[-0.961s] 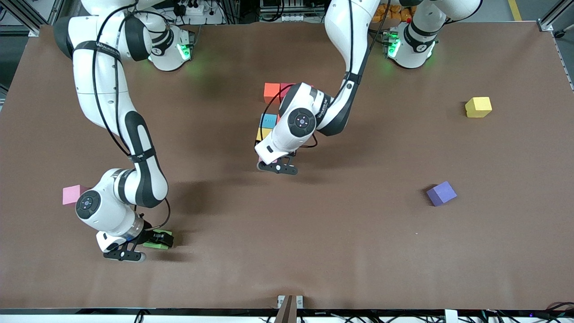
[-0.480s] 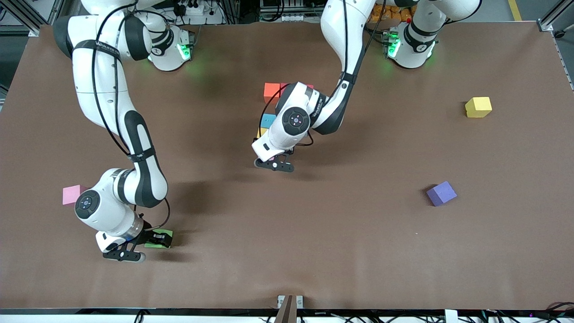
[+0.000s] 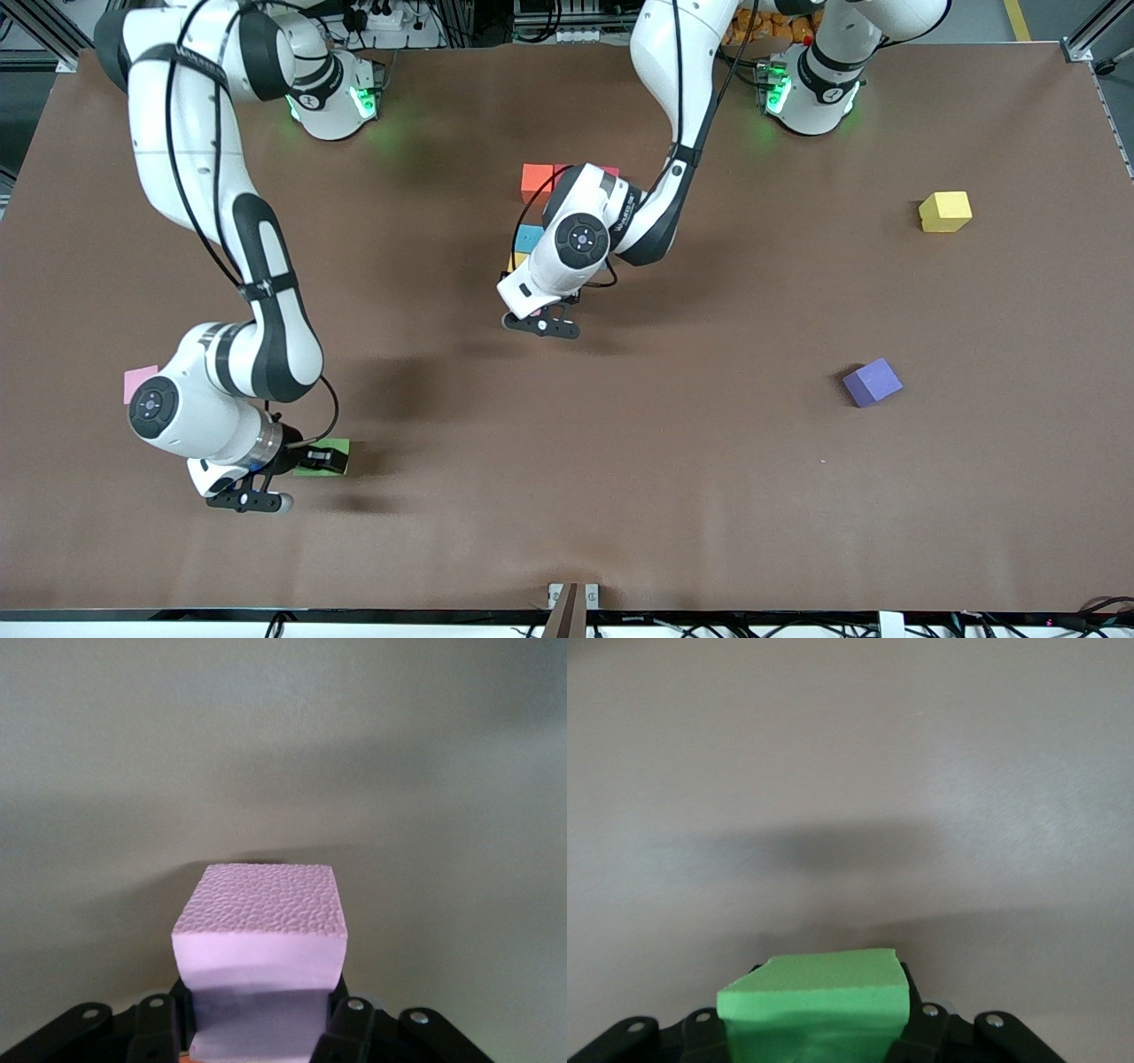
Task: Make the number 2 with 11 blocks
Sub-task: 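Set pink below yellow with the left gripper while the right gripper lifts green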
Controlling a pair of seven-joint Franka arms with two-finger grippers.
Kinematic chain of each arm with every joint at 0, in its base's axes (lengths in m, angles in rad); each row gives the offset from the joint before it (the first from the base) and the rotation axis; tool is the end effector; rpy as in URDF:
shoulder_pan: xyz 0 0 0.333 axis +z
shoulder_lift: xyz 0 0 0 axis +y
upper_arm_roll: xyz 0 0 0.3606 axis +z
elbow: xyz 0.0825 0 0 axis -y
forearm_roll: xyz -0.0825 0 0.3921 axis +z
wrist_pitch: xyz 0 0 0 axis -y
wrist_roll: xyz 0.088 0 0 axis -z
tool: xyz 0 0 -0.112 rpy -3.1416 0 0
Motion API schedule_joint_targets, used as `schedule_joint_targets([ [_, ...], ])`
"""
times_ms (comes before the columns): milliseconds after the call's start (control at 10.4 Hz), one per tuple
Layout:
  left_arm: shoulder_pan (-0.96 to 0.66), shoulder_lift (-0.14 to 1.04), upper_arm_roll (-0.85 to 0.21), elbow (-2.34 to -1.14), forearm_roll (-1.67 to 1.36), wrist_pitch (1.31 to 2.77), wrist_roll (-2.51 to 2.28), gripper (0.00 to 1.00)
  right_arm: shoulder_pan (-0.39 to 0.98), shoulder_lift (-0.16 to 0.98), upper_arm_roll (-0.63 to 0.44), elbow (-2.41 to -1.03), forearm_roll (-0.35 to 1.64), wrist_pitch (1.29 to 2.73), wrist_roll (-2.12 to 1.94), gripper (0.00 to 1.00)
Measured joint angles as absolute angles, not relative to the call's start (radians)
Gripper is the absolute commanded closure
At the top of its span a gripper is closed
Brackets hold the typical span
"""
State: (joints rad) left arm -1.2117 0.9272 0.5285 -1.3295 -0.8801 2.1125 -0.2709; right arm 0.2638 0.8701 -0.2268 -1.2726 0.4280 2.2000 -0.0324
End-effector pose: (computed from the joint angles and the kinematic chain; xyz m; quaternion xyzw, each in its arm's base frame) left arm 0.5028 -0.6023 0.2372 0.9846 -0.0610 -0.0749 0.1454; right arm 0.7944 0.0970 0.2642 -0.9940 0.0419 -0.0405 0.0928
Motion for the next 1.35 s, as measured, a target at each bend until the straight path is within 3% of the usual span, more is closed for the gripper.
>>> schedule_joint_targets([
  [769,-1.217,0.941,0.532,-1.329,-0.884,2.109,-0.271,0.72,0.326,0.765,-0.265,-1.274,0.427,1.827,0.043,0.80],
  [1153,-1.218,0.942,0.533,-1.329,-0.893,2.109,-0.271,0.71,0.335,0.761,-0.265,-1.278,0.427,1.801,0.047,0.79],
  [1345,-1.219,0.943,0.533,-1.329,-0.893,2.109,-0.269,0.59,0.335,0.761,-0.265,-1.282,0.427,1.800,0.047,0.79],
])
